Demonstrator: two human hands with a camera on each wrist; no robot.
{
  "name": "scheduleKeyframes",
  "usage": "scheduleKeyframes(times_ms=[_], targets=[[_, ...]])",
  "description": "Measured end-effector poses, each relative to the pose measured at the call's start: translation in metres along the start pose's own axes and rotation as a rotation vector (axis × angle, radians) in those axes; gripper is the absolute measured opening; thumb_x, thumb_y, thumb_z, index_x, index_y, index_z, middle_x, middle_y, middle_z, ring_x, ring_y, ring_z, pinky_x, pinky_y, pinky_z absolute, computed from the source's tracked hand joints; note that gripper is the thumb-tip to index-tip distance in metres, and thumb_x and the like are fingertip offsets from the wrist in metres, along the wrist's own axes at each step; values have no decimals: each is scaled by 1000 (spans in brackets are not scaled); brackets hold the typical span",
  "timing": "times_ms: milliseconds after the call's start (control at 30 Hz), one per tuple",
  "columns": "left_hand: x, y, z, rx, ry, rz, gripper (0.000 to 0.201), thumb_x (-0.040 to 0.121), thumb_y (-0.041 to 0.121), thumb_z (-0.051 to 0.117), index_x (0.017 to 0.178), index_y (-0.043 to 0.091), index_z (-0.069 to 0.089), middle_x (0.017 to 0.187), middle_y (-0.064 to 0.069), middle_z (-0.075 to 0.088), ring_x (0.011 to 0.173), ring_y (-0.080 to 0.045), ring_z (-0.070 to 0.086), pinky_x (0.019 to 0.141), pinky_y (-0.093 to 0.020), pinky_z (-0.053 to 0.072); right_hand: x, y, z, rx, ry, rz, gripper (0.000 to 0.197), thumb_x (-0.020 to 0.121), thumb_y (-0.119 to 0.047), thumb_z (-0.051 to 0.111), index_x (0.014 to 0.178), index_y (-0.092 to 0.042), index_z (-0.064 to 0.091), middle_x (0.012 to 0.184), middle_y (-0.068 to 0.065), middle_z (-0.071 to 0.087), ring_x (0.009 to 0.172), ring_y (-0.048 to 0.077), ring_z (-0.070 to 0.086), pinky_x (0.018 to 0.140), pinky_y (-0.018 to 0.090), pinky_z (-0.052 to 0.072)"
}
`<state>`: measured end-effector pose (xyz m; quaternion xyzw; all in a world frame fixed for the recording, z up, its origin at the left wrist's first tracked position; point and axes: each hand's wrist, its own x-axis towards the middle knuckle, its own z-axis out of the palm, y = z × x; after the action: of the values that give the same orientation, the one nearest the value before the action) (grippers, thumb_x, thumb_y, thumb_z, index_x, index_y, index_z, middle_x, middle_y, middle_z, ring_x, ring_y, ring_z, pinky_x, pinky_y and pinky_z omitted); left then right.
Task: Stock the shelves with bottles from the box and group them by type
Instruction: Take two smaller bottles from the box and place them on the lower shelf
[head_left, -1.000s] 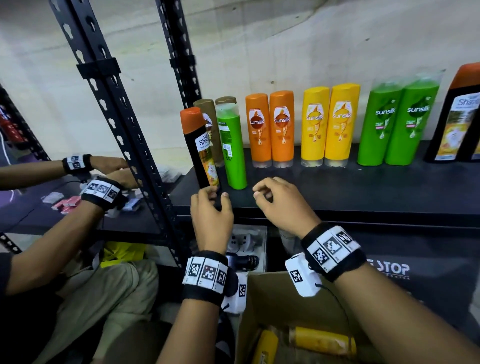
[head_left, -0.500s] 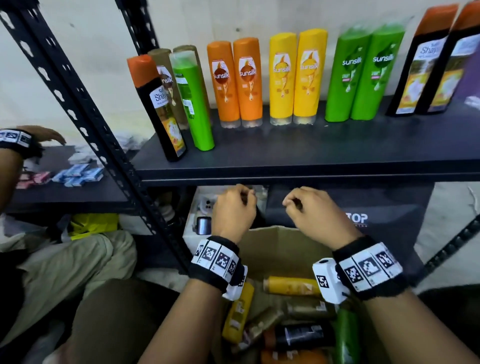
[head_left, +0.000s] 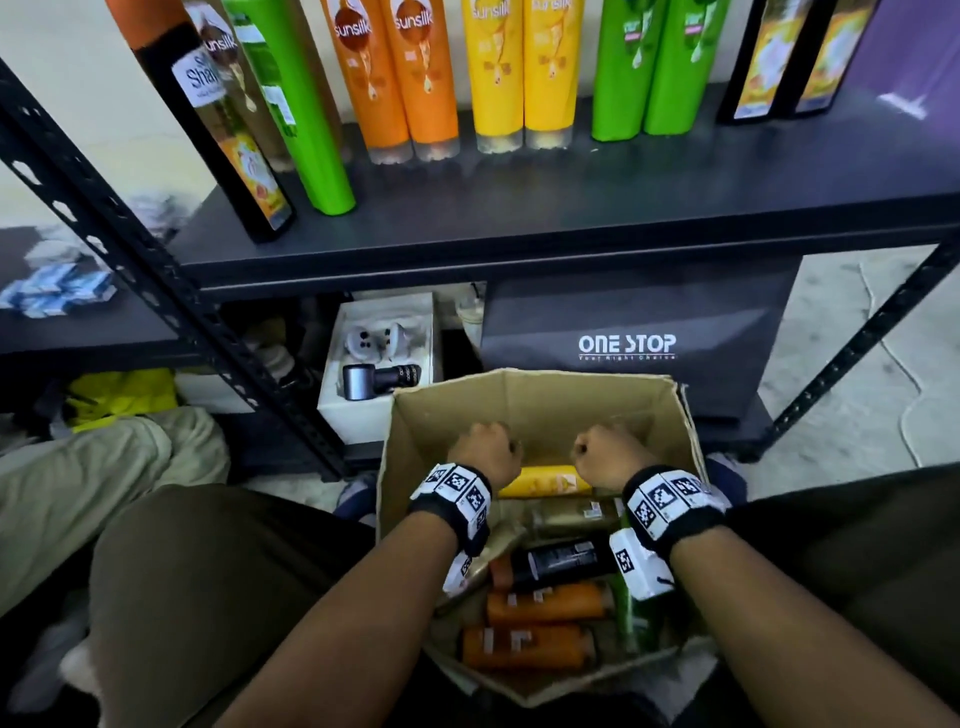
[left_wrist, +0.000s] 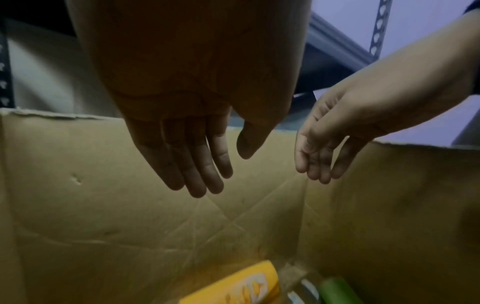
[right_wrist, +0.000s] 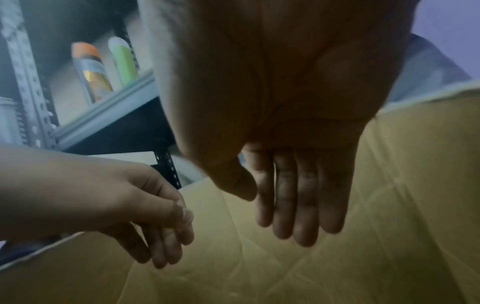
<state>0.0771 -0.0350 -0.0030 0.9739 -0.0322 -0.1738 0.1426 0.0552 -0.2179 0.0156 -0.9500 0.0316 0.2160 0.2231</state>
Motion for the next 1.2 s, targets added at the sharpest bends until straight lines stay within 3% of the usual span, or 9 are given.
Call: scheduleKeyframes(times_ms=[167,300,433,533,700,867,967,1067,1200], targets=[[13,-6,41,85,-131,28,44,98,41,49,114,4,66,123,-21,65,109,-39,63,84,-40,52,17,28,33,4,-19,163,36,98,-31,51,106,-3,71,117,21,68,109,37,63,89,35,50],[21,-16,69,117,-221,-4,49,101,41,50,129,2,57,136,-20,57,118,-37,60,87,-38,50,29,51,62,4,-107,217,34,99,-28,48,122,-10,66,131,15,64,118,32,61,101,37,49],[24,-25,102,99,-335,10,39,101,37,52,110,1,63,120,-20,65,107,-36,65,83,-38,53,35,67,85,46,-220,337,39,105,-28,42,135,-8,58,144,17,54,130,33,52,109,36,42],[26,-22,122,83,-404,12,37,102,31,53,118,-1,63,124,-22,63,113,-37,62,91,-39,51,41,78,102,156,-241,440,43,104,-21,43,143,-5,50,150,18,47,137,33,46,114,37,37],[30,-16,153,34,-470,-7,49,106,30,48,142,-4,48,142,-24,52,128,-38,53,103,-41,46,47,100,131,358,-301,672,38,101,-26,53,134,-5,55,127,16,57,123,33,54,102,35,43],[29,-17,183,48,-517,35,63,102,35,57,148,-4,39,136,-24,58,121,-36,59,97,-40,50,52,120,160,568,-370,874,31,94,-38,62,85,-9,55,87,14,60,81,32,60,91,40,51],[32,-22,199,115,-556,101,77,102,36,57,156,-4,20,145,-25,48,131,-41,47,106,-43,39,55,131,169,563,-408,889,20,96,-25,58,96,-6,60,95,17,62,95,34,61,102,45,48],[38,-30,208,188,-580,154,58,100,36,59,146,5,40,146,-20,46,135,-39,38,112,-44,30,56,141,175,424,-486,845,28,96,-29,56,116,-10,62,118,19,64,111,34,60,105,42,45],[38,-37,212,258,-598,130,61,95,43,64,143,10,45,151,-17,38,137,-38,34,111,-47,33,51,141,175,229,-634,655,16,96,-37,61,110,-32,65,134,1,56,127,30,51,112,40,39]])
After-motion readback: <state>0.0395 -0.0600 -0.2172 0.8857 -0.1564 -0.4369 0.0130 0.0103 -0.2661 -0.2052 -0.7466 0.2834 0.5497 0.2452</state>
